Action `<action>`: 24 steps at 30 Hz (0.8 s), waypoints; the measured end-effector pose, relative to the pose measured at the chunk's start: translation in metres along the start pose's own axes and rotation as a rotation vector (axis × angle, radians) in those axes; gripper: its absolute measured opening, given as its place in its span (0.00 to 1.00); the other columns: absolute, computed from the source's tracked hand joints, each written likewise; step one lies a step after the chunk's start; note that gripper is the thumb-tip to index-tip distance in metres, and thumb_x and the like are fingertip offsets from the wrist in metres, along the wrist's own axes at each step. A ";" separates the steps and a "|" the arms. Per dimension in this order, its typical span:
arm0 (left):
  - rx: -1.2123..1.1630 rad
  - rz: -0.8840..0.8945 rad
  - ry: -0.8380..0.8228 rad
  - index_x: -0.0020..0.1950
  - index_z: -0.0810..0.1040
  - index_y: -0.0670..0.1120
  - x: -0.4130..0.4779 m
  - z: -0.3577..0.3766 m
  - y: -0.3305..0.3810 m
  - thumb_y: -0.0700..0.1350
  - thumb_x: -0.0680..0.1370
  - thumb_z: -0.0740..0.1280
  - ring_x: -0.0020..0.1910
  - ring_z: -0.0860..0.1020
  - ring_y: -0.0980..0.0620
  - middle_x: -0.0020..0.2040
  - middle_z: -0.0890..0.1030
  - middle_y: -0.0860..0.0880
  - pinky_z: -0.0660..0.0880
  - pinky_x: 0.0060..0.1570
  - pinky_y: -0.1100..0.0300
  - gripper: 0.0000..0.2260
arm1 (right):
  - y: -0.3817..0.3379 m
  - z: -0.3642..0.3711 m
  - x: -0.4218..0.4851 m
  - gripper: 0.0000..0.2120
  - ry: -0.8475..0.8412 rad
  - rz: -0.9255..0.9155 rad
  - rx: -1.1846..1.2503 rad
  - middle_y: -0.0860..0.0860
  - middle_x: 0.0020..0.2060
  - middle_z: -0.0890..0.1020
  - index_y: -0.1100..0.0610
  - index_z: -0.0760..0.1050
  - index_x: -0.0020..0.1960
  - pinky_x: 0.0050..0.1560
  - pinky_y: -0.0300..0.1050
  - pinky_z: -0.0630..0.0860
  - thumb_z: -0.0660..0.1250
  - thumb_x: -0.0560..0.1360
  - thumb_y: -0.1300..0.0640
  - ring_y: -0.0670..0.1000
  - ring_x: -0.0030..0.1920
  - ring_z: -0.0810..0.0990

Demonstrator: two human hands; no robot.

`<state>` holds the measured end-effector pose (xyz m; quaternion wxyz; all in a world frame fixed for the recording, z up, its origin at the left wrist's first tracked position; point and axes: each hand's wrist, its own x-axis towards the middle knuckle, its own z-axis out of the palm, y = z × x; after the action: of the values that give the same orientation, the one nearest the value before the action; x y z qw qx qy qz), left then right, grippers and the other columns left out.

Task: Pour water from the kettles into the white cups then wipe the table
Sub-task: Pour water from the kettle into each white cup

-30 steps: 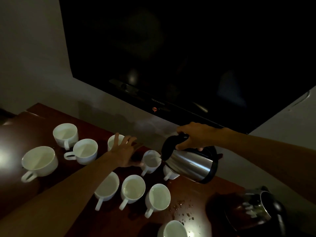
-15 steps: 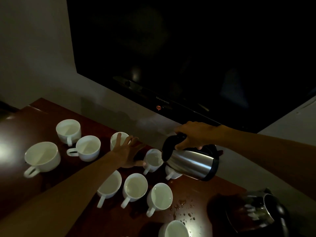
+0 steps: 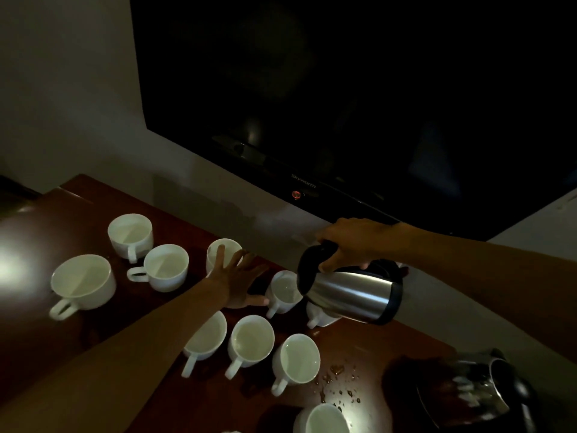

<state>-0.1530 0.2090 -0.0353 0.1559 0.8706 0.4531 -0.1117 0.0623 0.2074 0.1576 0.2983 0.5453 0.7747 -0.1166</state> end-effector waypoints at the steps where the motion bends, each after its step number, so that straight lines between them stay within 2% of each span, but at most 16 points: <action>1: -0.002 0.002 0.006 0.81 0.44 0.58 0.000 0.000 0.000 0.71 0.77 0.55 0.80 0.40 0.42 0.81 0.40 0.49 0.36 0.72 0.30 0.38 | 0.000 -0.001 0.001 0.12 -0.003 0.001 -0.008 0.53 0.40 0.86 0.47 0.70 0.52 0.37 0.44 0.81 0.69 0.77 0.41 0.50 0.35 0.85; 12: -0.040 0.018 0.026 0.81 0.45 0.59 -0.004 -0.004 0.000 0.70 0.78 0.57 0.80 0.41 0.45 0.82 0.42 0.50 0.35 0.72 0.32 0.37 | -0.001 -0.002 0.002 0.14 -0.022 0.026 -0.018 0.54 0.40 0.86 0.49 0.72 0.55 0.38 0.46 0.82 0.69 0.77 0.42 0.51 0.35 0.86; 15: -0.072 0.045 0.105 0.80 0.47 0.60 -0.006 -0.002 -0.001 0.68 0.78 0.59 0.80 0.43 0.49 0.82 0.47 0.53 0.35 0.72 0.35 0.36 | -0.001 -0.003 0.000 0.18 -0.030 0.029 -0.038 0.54 0.40 0.86 0.49 0.70 0.61 0.35 0.41 0.79 0.68 0.78 0.42 0.50 0.35 0.86; 17: -0.065 0.044 0.111 0.80 0.47 0.61 -0.008 -0.001 -0.002 0.68 0.78 0.58 0.80 0.43 0.49 0.82 0.47 0.54 0.35 0.72 0.35 0.36 | -0.002 -0.004 0.000 0.20 -0.033 0.033 -0.039 0.54 0.40 0.86 0.49 0.69 0.65 0.36 0.42 0.80 0.68 0.78 0.42 0.50 0.35 0.86; 20: -0.061 0.039 0.119 0.80 0.46 0.62 -0.009 0.001 -0.003 0.68 0.78 0.58 0.80 0.43 0.50 0.82 0.47 0.55 0.35 0.72 0.36 0.35 | -0.003 -0.006 -0.001 0.20 -0.035 0.035 -0.023 0.54 0.40 0.86 0.49 0.70 0.64 0.38 0.45 0.82 0.69 0.78 0.43 0.51 0.36 0.86; 22: -0.064 0.043 0.129 0.80 0.46 0.61 -0.009 0.001 -0.005 0.69 0.77 0.58 0.80 0.43 0.50 0.82 0.47 0.54 0.34 0.72 0.36 0.36 | -0.003 -0.006 0.000 0.22 -0.028 0.033 -0.026 0.53 0.40 0.86 0.49 0.69 0.66 0.36 0.43 0.82 0.69 0.78 0.42 0.50 0.35 0.86; 24: -0.044 0.039 0.131 0.80 0.45 0.61 -0.008 0.002 -0.006 0.69 0.77 0.58 0.80 0.43 0.49 0.82 0.47 0.54 0.35 0.72 0.36 0.37 | -0.003 -0.004 0.003 0.19 -0.019 0.025 -0.058 0.52 0.40 0.86 0.49 0.71 0.63 0.37 0.45 0.84 0.69 0.77 0.41 0.49 0.34 0.85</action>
<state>-0.1622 0.2056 -0.0354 0.1471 0.8810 0.4478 -0.0415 0.0579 0.2108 0.1585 0.3226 0.5449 0.7680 -0.0957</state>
